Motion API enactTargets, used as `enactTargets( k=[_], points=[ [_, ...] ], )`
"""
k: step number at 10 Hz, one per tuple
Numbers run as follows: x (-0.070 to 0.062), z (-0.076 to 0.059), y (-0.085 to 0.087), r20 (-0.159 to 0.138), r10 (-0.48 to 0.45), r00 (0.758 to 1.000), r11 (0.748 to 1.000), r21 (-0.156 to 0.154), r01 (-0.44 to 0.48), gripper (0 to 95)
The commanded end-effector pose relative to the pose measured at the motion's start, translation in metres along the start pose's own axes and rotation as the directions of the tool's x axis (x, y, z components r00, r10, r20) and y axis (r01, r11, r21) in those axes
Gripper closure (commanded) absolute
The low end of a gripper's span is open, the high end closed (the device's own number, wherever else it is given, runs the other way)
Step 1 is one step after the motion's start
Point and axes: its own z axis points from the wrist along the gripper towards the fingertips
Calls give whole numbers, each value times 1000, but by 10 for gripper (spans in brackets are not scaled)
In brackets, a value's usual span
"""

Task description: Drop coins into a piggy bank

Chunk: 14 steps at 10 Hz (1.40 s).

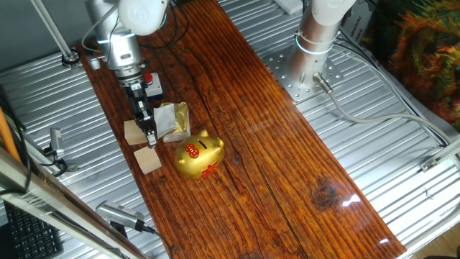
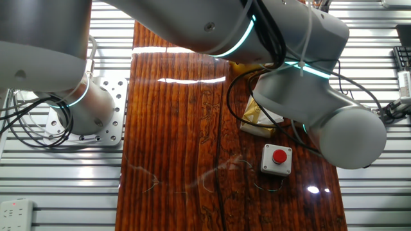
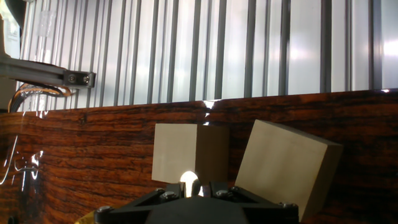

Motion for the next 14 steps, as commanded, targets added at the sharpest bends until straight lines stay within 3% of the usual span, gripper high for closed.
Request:
enactTargets(
  k=[1,3,4,6,8,14],
  points=[
    [0,1,0,1,1,1000,1000,1,-1,760],
    [0,1,0,-1,2,1000,1000,2,-2,760],
    [0,1,0,-1,2,1000,1000,1,-2,950],
    [0,1,0,0,2,1000,1000,1,-2,950],
    [0,0,1,0,32,999,998,-48,-32,950],
    [-4,-4,7,-27,46,999,999,-25,-47,950]
  ],
)
